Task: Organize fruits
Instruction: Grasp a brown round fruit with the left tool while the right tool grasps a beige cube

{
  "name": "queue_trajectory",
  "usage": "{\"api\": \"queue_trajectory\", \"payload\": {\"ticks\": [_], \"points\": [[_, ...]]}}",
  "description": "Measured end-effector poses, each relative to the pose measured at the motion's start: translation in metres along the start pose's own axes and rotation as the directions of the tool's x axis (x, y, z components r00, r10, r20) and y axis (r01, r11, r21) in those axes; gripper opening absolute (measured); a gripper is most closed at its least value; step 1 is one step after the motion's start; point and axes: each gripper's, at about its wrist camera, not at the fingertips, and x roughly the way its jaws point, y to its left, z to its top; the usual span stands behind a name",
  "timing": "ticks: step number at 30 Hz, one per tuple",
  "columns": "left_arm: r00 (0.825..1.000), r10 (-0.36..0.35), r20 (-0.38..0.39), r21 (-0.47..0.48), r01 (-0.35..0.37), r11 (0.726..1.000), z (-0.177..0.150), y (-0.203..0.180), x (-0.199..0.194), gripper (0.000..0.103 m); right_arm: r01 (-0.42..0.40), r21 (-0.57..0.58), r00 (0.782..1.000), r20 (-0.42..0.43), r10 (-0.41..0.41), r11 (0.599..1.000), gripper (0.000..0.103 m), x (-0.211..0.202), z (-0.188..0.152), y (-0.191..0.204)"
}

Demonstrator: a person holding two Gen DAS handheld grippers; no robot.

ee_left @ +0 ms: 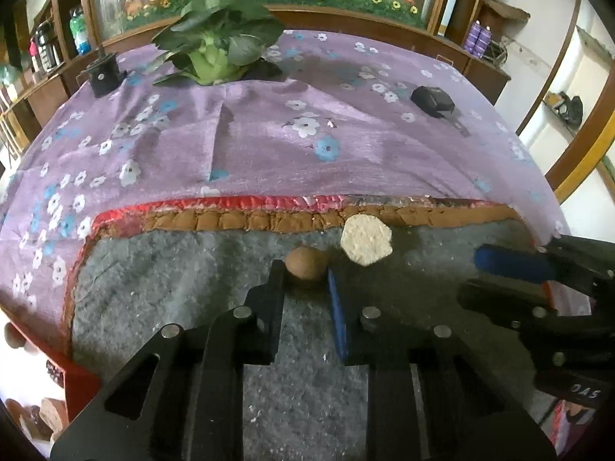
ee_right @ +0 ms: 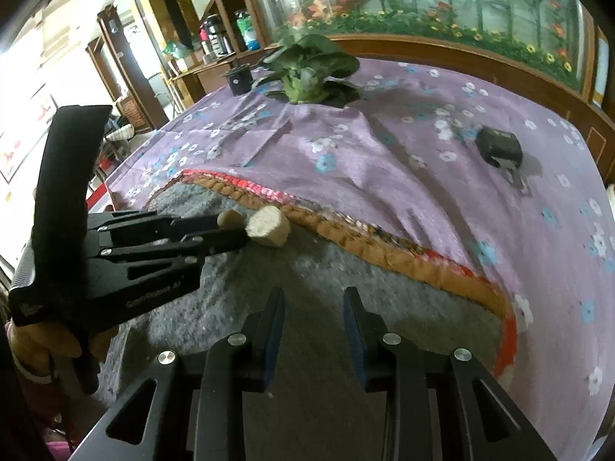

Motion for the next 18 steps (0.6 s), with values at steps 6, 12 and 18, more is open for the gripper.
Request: {"api": "queue_trajectory", "payload": {"ticks": [6, 12, 18], "points": [[0.999, 0.037, 0.013, -0.026, -0.036, 0.999, -0.013, 0.007, -0.022, 0.02, -0.017, -0.082, 1.0, 0.005, 0.018, 0.997, 0.034, 0.029, 0.022, 0.028], [0.998, 0.065, 0.026, -0.06, -0.063, 0.996, -0.028, 0.023, -0.046, 0.02, 0.044, -0.106, 0.999, -0.012, -0.045, 0.993, 0.037, 0.058, 0.034, 0.035], [0.996, 0.068, 0.05, -0.112, -0.062, 0.992, -0.044, 0.043, -0.071, 0.02, 0.051, -0.124, 0.998, -0.026, -0.055, 0.991, 0.03, 0.041, 0.024, 0.046]]}}
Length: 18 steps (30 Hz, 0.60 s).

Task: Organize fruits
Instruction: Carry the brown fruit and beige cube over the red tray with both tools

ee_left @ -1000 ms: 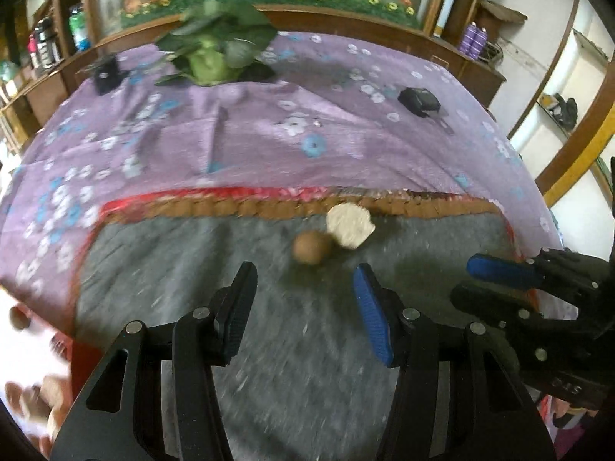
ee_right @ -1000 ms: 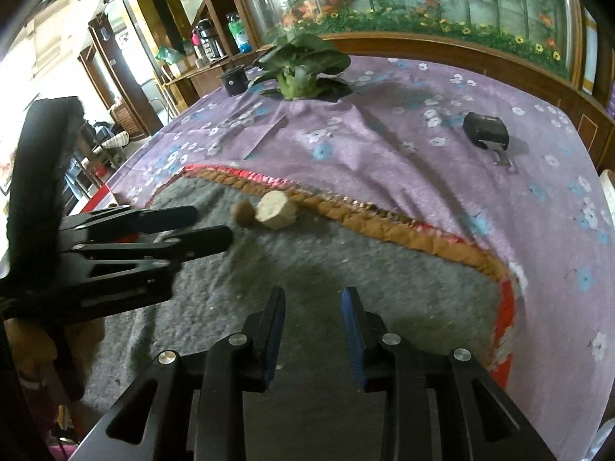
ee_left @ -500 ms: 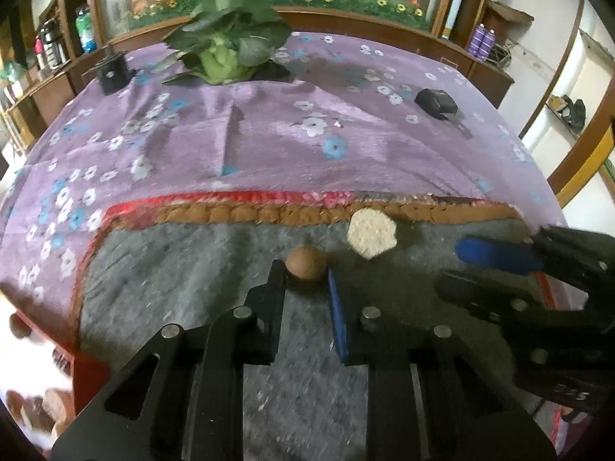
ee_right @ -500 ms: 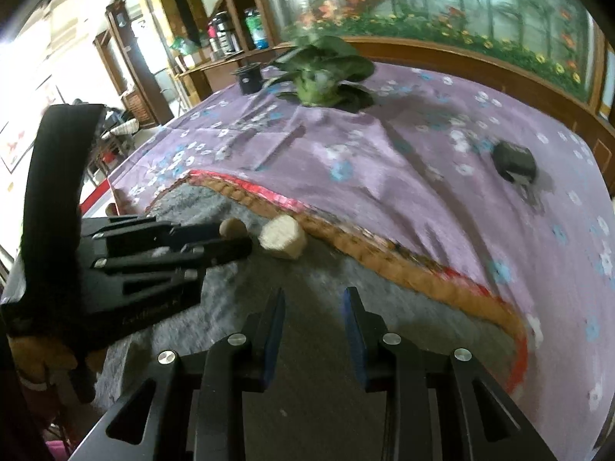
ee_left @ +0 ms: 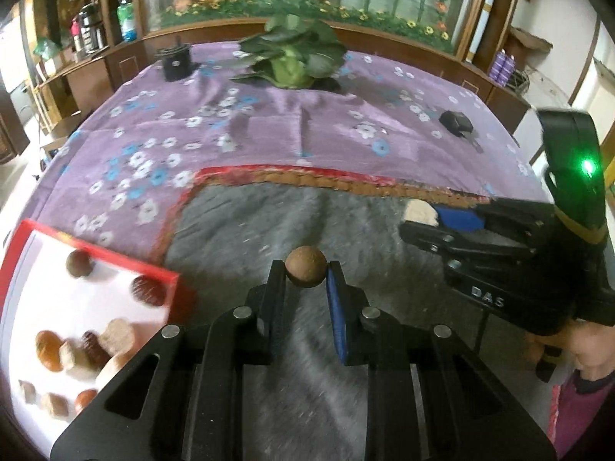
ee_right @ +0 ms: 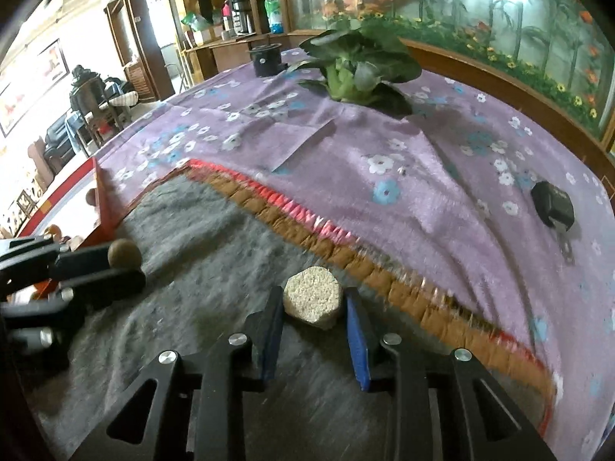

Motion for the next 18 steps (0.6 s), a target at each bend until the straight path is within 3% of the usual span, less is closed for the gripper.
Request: {"api": "queue_trajectory", "payload": {"ticks": [5, 10, 18], "points": [[0.999, 0.02, 0.028, -0.042, -0.019, 0.999, -0.018, 0.028, -0.032, 0.02, -0.066, -0.004, 0.997, 0.039, 0.066, 0.998, 0.03, -0.023, -0.008, 0.035], [0.995, 0.095, 0.035, -0.113, -0.091, 0.989, -0.042, 0.069, -0.06, 0.021, -0.172, -0.05, 0.982, 0.07, 0.175, 0.984, 0.03, -0.038, -0.012, 0.088], [0.982, 0.185, 0.041, -0.184, -0.174, 0.967, -0.078, 0.119, -0.095, 0.021, -0.259, -0.136, 0.962, 0.051, 0.268, 0.956, 0.03, -0.038, -0.007, 0.162]]}}
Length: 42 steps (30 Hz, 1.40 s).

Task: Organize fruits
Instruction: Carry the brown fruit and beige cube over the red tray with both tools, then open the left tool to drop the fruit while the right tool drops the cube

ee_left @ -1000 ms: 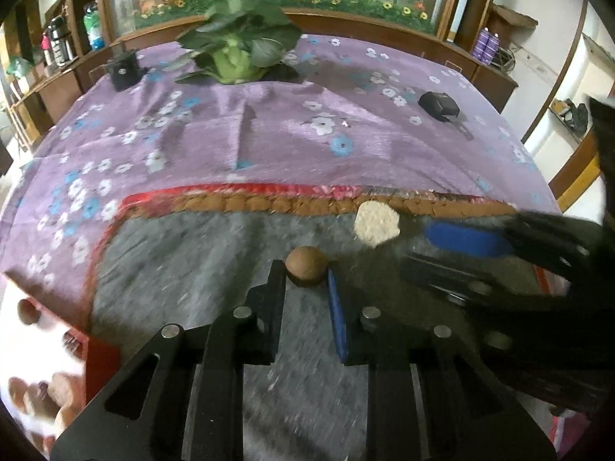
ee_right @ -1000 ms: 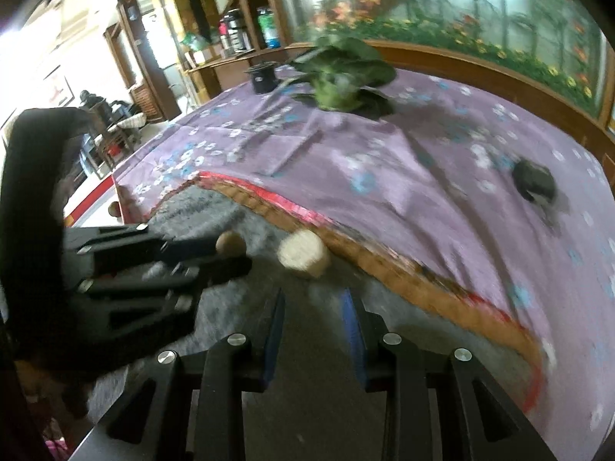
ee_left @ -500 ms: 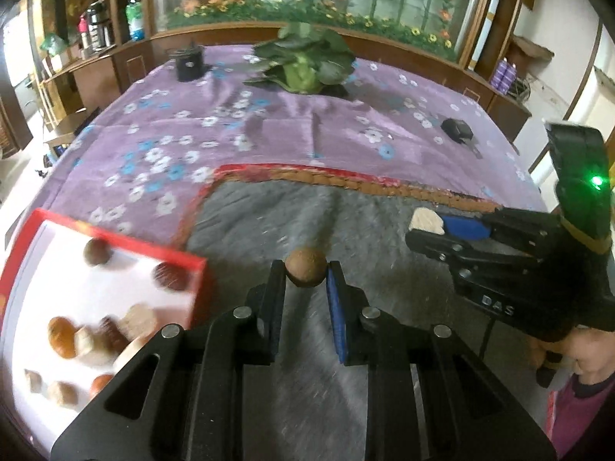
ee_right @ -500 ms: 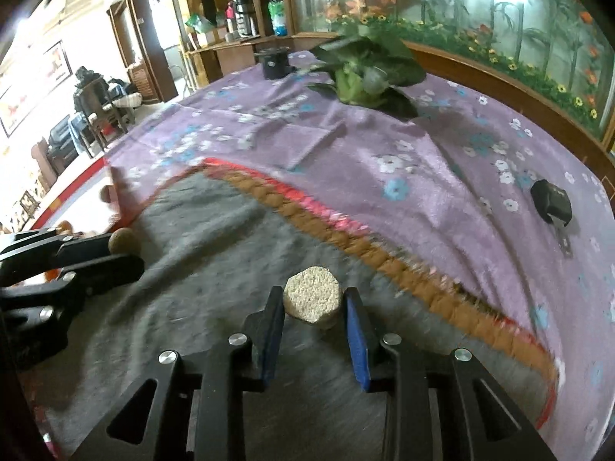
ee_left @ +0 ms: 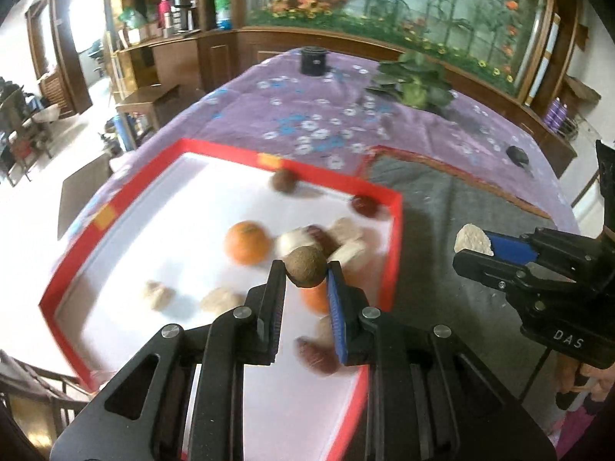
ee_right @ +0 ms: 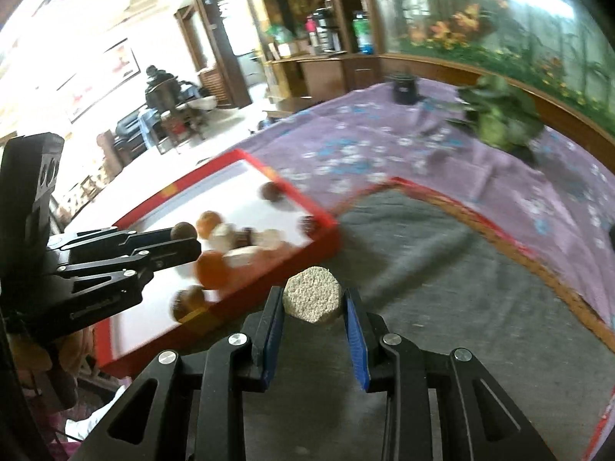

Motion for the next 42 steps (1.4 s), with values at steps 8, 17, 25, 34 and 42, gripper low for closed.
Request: {"api": "queue_trajectory", "payload": {"ticks": [8, 17, 25, 34, 42], "points": [[0.999, 0.028, -0.025, -0.03, -0.029, 0.999, -0.022, 0.03, -0.002, 0.021, -0.042, -0.069, 0.998, -0.038, 0.039, 0.997, 0.03, 0.027, 0.016, 0.04], [0.998, 0.06, -0.022, -0.035, -0.061, 0.998, -0.03, 0.043, -0.001, 0.021, -0.064, -0.143, 0.997, -0.06, 0.056, 0.988, 0.03, 0.054, 0.032, 0.073], [0.995, 0.092, -0.041, -0.05, -0.094, 0.994, -0.033, 0.05, 0.006, 0.021, -0.113, -0.157, 0.992, -0.069, 0.103, 0.981, 0.03, 0.069, 0.038, 0.084], [0.99, 0.124, -0.067, -0.073, -0.129, 0.989, -0.033, 0.052, 0.013, 0.022, -0.14, -0.101, 0.989, -0.059, 0.135, 0.985, 0.035, 0.06, 0.033, 0.075], [0.989, 0.144, 0.026, -0.074, -0.142, 0.987, -0.022, 0.035, -0.006, 0.054, -0.028, 0.008, 0.999, 0.045, 0.027, 1.0, 0.036, 0.026, 0.016, 0.048]]}}
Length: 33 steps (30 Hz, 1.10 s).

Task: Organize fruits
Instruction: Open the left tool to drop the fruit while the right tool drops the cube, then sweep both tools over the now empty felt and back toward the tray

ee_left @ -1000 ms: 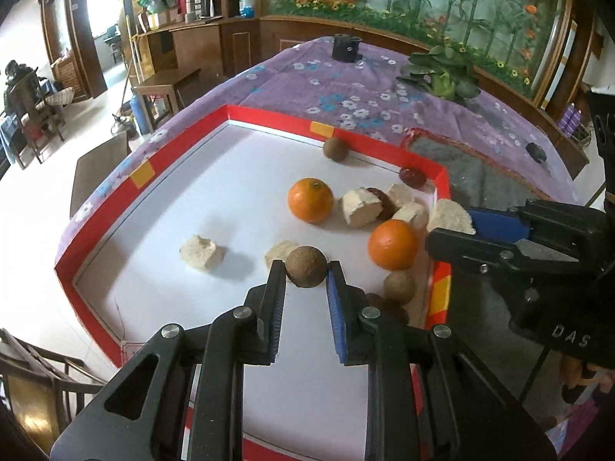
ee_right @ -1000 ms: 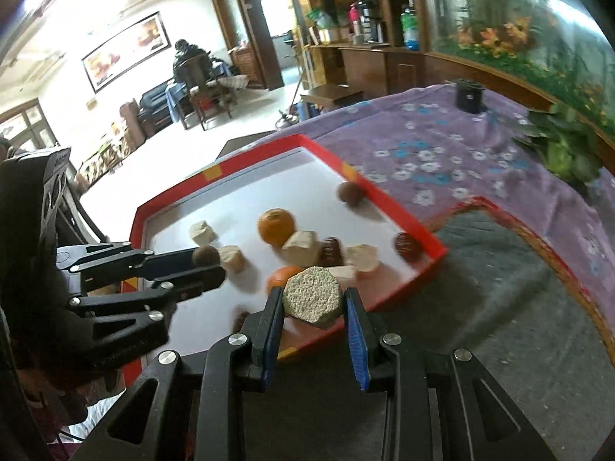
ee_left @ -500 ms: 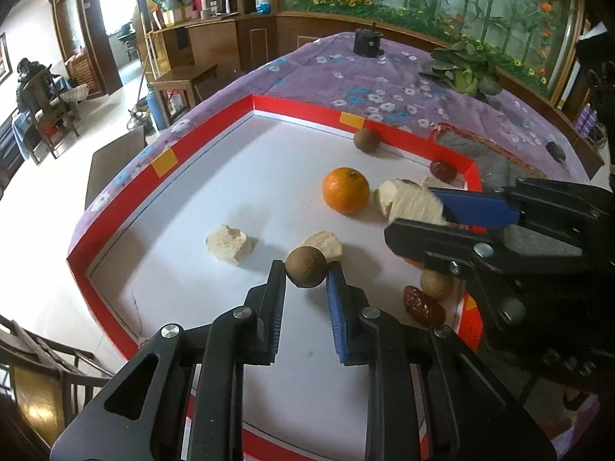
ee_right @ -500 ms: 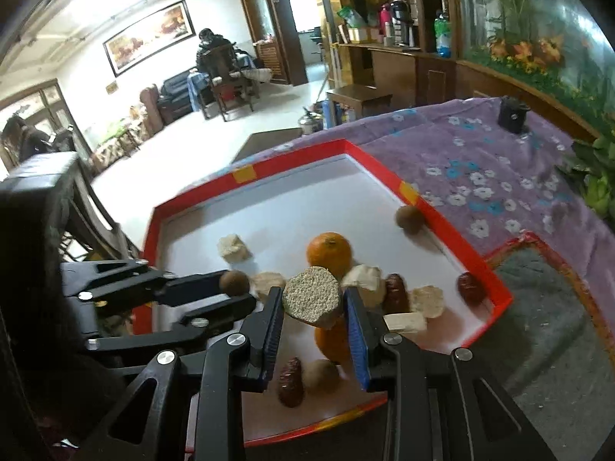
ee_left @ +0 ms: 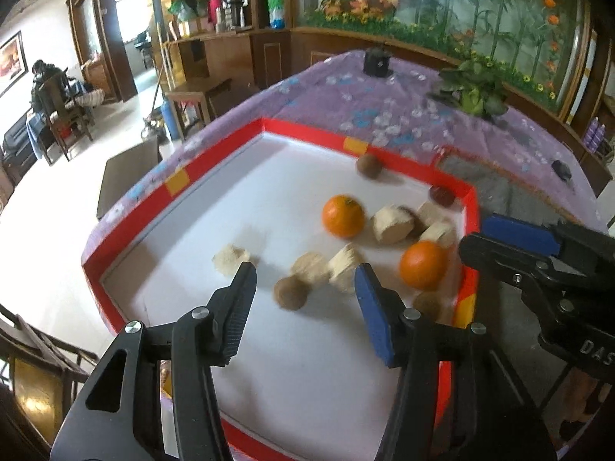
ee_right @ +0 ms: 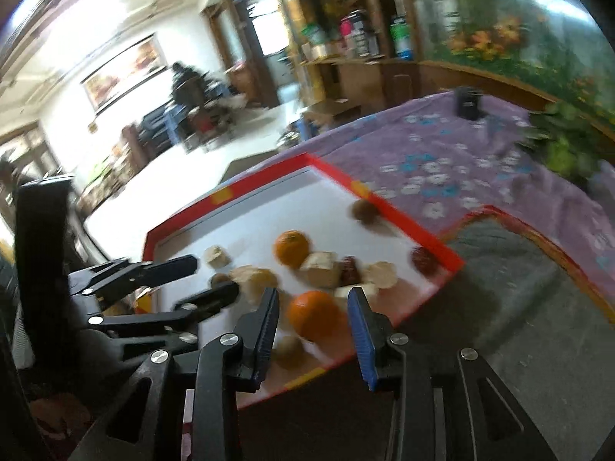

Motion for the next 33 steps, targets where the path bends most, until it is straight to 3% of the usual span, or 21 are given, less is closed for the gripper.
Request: {"api": "queue_trajectory", "payload": {"ticks": [4, 9, 18, 26, 33], "points": [[0.999, -0.033, 0.018, 0.022, 0.033, 0.999, 0.006, -0.023, -0.004, 0.054, 0.119, 0.066, 0.992, 0.035, -0.122, 0.991, 0.042, -0.023, -0.015, -0.021], [0.994, -0.107, 0.013, 0.076, 0.106, 0.991, 0.015, -0.071, -0.002, 0.054, 0.21, 0.165, 0.975, 0.04, -0.219, 0.964, 0.046, -0.054, -0.037, -0.056], [0.966, -0.255, -0.046, 0.19, 0.259, 0.947, 0.015, -0.168, 0.01, 0.053, 0.358, 0.359, 0.924, -0.004, -0.382, 0.862, 0.048, -0.107, -0.089, -0.127], [0.954, -0.292, -0.066, 0.257, 0.299, 0.919, 0.011, -0.214, 0.018, 0.053, 0.394, 0.432, 0.907, -0.041, -0.419, 0.811, 0.048, -0.129, -0.115, -0.163], [0.973, -0.229, -0.02, 0.246, 0.227, 0.942, 0.013, -0.201, 0.01, 0.053, 0.351, 0.387, 0.926, -0.007, -0.378, 0.852, 0.048, -0.12, -0.101, -0.151]]}}
